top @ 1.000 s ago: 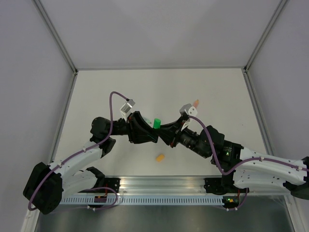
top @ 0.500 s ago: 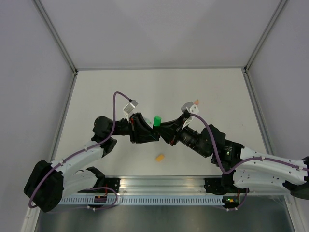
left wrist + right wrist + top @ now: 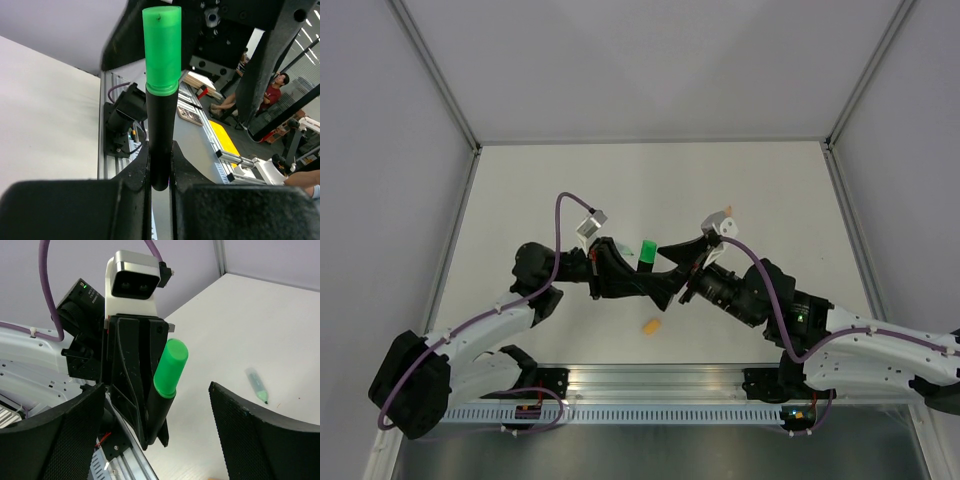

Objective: Insert the pens into the pen caps

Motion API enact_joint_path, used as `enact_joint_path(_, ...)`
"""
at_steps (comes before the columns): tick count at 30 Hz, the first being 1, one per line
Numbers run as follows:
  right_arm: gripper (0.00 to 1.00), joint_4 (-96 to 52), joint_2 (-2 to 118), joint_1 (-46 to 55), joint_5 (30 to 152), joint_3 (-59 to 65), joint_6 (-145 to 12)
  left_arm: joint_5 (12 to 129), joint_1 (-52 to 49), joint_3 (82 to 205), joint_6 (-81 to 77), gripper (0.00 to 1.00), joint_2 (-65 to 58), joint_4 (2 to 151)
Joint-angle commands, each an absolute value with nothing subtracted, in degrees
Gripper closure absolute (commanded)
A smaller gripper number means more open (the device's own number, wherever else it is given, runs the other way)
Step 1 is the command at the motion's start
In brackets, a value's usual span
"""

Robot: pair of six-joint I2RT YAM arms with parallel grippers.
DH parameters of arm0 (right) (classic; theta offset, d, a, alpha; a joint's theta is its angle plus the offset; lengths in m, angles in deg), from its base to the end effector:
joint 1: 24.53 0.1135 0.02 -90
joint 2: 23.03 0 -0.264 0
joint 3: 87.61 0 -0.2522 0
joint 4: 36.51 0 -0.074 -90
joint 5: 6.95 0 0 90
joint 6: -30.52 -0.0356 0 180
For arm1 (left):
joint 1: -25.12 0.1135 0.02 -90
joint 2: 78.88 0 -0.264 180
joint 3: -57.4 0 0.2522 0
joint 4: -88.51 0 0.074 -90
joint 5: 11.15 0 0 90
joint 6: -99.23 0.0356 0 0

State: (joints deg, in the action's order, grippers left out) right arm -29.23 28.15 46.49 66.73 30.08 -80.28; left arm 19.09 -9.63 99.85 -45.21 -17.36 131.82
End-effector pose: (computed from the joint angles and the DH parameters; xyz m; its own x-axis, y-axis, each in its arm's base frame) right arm 0.0777 0.1952 0.3751 -0.2695 0.2643 -0.9260 -0.7709 0.5171 0.3719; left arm 0.1602 -0.1486 0.3009 -0.5639 -0.1074 -0.8188 0.8178 -0.2109 -0.5355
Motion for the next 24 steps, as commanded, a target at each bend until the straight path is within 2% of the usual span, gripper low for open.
enact_joint_path(1,0.08,-26.1,25.7,46.7,67.3,27.4,-77.9,19.6,-11.2,98.4,-40.8,0.98,-18.1,132.4)
enact_joint_path(6,0.06,-22.9,22.9,46.7,71.2,27.1,-77.1,26.6,-18.1,101.0,-25.7,0.98,-21.2,112.1)
enact_joint_path(13,0.05,-20.7,19.8,46.7,74.3,27.5,-77.7,29.4,-21.6,99.2,-21.7,0.98,-22.8,111.7)
enact_joint_path(17,0.10,-22.2,18.6,46.7,76.8,28.9,-78.6,30.2,-22.3,97.0,-20.0,0.98,-24.0,113.5)
enact_joint_path(21,0.27,-24.5,19.2,46.7,78.3,30.0,-79.1,31.0,-22.3,96.4,-18.9,0.98,-25.7,113.0)
enact_joint_path(24,0.34,-25.3,20.3,46.7,78.5,30.6,-79.3,31.1,-22.3,96.1,-18.7,0.98,-26.3,112.5)
